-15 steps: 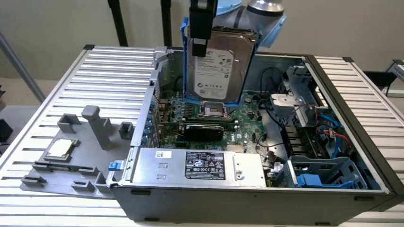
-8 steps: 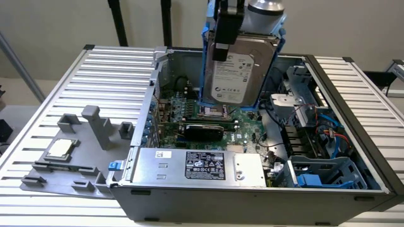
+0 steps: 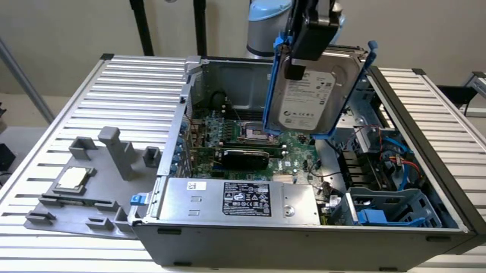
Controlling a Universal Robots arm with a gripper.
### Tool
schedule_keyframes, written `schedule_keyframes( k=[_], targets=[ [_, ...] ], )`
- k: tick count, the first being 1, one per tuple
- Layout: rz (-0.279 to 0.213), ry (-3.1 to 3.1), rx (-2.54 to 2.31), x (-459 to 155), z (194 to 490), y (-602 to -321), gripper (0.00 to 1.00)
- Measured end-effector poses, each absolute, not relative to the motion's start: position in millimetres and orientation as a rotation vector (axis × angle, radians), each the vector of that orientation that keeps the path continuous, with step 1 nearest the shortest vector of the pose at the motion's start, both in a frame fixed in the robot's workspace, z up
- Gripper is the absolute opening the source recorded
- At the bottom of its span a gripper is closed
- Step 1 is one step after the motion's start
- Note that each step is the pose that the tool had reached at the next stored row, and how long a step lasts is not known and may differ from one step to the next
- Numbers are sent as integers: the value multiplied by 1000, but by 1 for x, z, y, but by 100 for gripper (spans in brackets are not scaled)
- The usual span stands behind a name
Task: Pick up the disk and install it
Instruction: 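Pick up the disk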
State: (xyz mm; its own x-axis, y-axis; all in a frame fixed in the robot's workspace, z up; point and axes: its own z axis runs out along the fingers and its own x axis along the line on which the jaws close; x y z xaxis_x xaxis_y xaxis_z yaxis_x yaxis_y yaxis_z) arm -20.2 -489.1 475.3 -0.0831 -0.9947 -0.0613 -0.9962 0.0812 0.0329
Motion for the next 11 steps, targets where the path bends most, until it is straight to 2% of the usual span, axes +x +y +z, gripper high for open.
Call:
schedule_keyframes(
  k=[11],
  targets=[
    [103, 2293, -2112, 25, 475, -514, 33]
  ],
)
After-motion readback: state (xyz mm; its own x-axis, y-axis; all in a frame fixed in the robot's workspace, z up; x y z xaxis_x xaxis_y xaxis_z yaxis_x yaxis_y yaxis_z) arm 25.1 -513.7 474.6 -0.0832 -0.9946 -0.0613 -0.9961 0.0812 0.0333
